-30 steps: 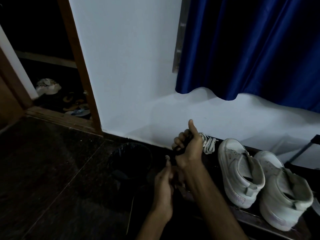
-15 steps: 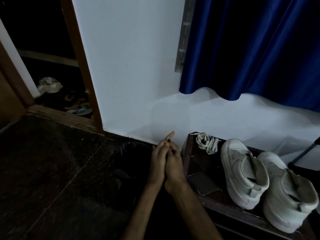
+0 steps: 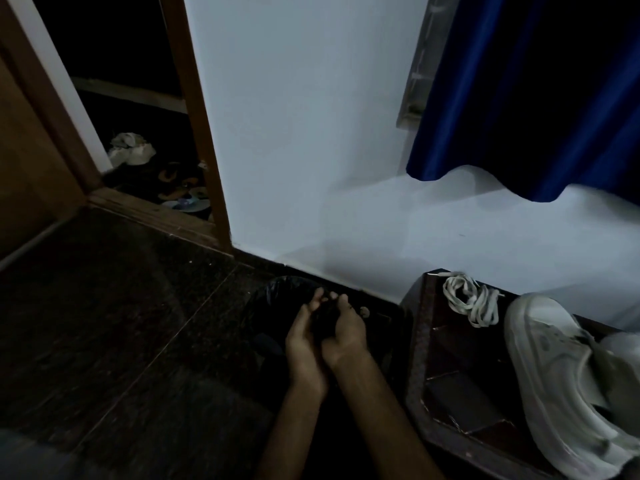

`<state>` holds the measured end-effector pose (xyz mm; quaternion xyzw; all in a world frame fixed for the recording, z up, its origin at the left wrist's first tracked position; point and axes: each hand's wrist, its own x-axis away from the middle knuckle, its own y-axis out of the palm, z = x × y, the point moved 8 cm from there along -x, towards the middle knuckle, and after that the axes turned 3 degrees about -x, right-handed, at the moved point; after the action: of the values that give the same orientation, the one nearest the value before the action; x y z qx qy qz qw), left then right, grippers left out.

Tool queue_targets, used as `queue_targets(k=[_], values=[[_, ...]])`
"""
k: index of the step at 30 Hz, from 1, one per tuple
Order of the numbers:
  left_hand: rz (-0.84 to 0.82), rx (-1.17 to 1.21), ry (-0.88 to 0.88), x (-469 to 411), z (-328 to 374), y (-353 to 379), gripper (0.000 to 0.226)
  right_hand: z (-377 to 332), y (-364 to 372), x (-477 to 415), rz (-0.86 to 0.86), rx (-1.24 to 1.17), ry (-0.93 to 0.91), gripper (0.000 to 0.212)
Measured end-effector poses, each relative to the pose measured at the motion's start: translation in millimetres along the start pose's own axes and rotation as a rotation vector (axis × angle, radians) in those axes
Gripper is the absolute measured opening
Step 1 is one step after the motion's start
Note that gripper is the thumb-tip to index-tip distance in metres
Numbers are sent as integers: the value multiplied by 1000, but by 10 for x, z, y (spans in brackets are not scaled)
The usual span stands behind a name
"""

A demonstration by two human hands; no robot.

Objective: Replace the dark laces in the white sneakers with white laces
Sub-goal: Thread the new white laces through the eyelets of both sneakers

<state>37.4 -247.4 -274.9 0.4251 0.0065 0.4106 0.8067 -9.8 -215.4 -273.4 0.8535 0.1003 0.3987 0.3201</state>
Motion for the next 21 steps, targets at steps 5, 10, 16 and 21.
queue_targets(k=[5,10,16,21], values=[[251,-162,-174,-414,-188,-695,35,591,-227,-524,107,-112,132,34],[382,7,-329,-779,-422,-1060,37,790,-365,-967,82,-144,173,48],[307,35,-288,-1258,-240,-897,72,620,-68,-1316,1,-58,173,71],[404,65,-300,-1315,-154,-977,79,521,-103,-1316,62,90,126,72]])
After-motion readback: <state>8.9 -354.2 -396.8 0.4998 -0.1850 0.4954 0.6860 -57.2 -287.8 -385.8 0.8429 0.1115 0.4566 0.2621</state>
